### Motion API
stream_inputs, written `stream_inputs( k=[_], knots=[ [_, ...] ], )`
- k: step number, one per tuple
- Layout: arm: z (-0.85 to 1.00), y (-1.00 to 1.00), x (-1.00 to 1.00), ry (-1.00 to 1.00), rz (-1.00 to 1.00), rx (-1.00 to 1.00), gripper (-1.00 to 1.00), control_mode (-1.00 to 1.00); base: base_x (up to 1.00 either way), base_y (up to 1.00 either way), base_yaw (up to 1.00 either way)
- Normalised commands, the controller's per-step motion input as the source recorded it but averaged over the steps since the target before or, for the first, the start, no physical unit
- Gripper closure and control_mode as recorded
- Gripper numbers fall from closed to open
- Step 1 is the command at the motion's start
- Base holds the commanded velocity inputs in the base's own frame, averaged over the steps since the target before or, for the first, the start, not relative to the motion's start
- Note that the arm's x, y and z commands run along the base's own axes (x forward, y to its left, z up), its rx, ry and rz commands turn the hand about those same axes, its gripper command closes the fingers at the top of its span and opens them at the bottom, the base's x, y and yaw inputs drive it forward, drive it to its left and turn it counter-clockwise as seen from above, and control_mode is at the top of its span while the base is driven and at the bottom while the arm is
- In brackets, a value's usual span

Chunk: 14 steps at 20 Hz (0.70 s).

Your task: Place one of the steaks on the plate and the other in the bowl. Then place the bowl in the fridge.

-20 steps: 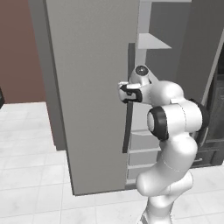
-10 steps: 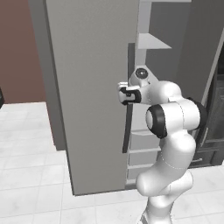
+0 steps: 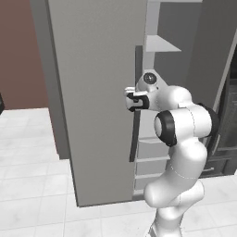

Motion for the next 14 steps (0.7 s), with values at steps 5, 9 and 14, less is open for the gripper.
stream_inputs(
  k=[5,9,14],
  knots=[
    [0.00,0.02,0.00,0.00,0.00,0.00,1.00,-1.00,0.00,0.00,0.00],
    [0.06,0.14,-0.27,0.00,-0.03,-0.02,1.00,-1.00,0.00,0.00,0.00],
    [0.06,0.19,-0.64,0.00,-0.10,-0.03,1.00,-1.00,0.00,0.00,0.00]
  ],
)
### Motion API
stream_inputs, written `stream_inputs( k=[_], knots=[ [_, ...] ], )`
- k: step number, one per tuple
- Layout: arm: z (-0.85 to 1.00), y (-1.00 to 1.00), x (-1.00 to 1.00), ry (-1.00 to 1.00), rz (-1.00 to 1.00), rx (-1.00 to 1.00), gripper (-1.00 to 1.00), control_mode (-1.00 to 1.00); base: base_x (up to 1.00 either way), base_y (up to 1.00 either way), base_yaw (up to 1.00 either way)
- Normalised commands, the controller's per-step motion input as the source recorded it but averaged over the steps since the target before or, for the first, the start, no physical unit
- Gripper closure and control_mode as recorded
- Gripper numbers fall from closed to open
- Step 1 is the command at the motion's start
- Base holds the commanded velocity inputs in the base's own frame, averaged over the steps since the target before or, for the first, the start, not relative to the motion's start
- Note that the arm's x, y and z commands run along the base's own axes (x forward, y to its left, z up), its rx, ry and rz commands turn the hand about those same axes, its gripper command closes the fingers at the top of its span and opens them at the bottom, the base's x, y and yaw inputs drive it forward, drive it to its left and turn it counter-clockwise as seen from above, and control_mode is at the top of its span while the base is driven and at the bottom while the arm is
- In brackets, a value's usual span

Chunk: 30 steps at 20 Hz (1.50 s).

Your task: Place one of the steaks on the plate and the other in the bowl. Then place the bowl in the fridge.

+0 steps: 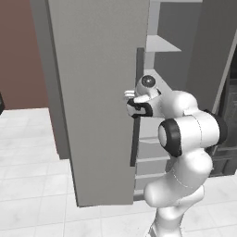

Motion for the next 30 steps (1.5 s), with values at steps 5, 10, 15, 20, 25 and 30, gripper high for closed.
stream_inputs(
  k=[5,10,15,20,25,30],
  knots=[
    [0.08,0.53,-0.69,0.00,-0.20,-0.05,1.00,-1.00,0.00,0.00,0.00],
    [0.00,0.65,-0.84,0.06,-0.35,-0.05,1.00,-1.00,0.00,0.00,0.00],
    [0.00,0.69,-0.88,0.09,-0.43,-0.01,1.00,-1.00,0.00,0.00,0.00],
    [0.00,0.86,-0.81,0.02,-0.47,0.00,1.00,-1.00,0.00,0.00,0.00],
    [0.00,0.89,-0.60,0.05,-0.48,-0.06,1.00,-1.00,0.00,0.00,0.00],
    [0.00,0.53,0.00,0.04,-0.27,-0.12,-1.00,-1.00,0.00,0.00,0.00]
  ],
)
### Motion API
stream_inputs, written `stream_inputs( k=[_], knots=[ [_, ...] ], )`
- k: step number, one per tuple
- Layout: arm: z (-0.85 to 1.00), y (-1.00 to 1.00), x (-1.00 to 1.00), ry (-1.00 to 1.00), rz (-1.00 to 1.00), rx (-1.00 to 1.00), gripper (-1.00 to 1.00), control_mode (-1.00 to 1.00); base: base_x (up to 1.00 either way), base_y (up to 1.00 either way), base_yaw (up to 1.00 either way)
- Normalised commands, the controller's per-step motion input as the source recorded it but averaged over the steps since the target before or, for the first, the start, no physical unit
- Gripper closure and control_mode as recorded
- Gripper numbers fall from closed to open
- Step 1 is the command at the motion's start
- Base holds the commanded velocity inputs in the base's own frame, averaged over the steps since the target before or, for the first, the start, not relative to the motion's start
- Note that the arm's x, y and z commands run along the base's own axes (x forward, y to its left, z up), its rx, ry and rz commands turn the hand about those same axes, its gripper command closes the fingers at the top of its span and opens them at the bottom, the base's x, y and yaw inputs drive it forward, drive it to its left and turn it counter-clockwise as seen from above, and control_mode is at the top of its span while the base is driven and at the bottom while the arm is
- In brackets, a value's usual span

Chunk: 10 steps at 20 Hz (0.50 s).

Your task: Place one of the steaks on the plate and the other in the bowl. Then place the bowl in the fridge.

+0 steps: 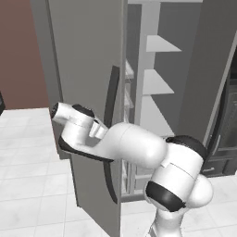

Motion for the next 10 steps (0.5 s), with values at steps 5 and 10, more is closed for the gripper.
stream_inputs(
  k=[5,10],
  knots=[
    [0.00,0.27,-0.02,0.01,-0.19,-0.07,-1.00,-1.00,0.00,0.00,0.00],
    [0.03,0.28,-0.10,-0.01,-0.16,-0.09,-1.00,-1.00,0.00,0.00,0.00]
  ],
)
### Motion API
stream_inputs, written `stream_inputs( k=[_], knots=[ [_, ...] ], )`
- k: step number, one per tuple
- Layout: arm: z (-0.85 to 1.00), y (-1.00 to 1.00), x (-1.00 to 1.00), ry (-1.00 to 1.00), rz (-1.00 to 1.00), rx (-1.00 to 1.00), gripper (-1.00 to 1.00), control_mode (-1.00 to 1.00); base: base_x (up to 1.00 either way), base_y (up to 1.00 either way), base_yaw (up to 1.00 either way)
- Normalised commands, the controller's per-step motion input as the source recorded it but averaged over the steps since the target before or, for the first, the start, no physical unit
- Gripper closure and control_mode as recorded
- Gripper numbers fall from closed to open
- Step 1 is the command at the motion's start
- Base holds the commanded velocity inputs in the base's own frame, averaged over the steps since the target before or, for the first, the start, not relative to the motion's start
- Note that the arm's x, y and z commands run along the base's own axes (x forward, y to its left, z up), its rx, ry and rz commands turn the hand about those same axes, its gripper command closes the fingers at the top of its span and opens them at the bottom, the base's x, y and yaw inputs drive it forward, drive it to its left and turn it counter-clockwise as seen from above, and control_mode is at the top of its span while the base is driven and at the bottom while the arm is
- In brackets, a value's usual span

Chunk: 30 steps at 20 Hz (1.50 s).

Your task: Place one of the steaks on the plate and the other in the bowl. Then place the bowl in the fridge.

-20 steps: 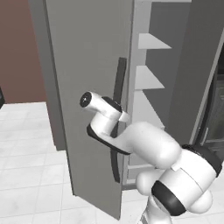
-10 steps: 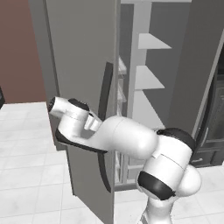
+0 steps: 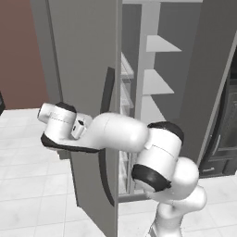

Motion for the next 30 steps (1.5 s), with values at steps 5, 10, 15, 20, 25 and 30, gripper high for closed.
stream_inputs(
  k=[5,10,15,20,25,30],
  knots=[
    [0.17,0.44,-0.29,-0.01,-0.11,-0.15,-1.00,-1.00,0.00,0.00,0.00],
    [0.41,0.11,-0.86,0.00,0.00,-0.04,-1.00,-1.00,0.00,0.00,0.00],
    [0.25,-0.87,-1.00,-0.01,0.00,0.46,-1.00,-1.00,0.00,0.00,0.00],
    [0.11,-0.71,-1.00,-0.02,0.13,0.72,-1.00,-1.00,0.00,0.00,0.00],
    [0.16,-0.08,-1.00,-0.13,0.36,0.25,-1.00,-1.00,0.00,0.00,0.00],
    [0.27,-0.22,-0.59,-0.25,0.21,0.33,-1.00,-1.00,0.00,0.00,0.00]
  ],
)
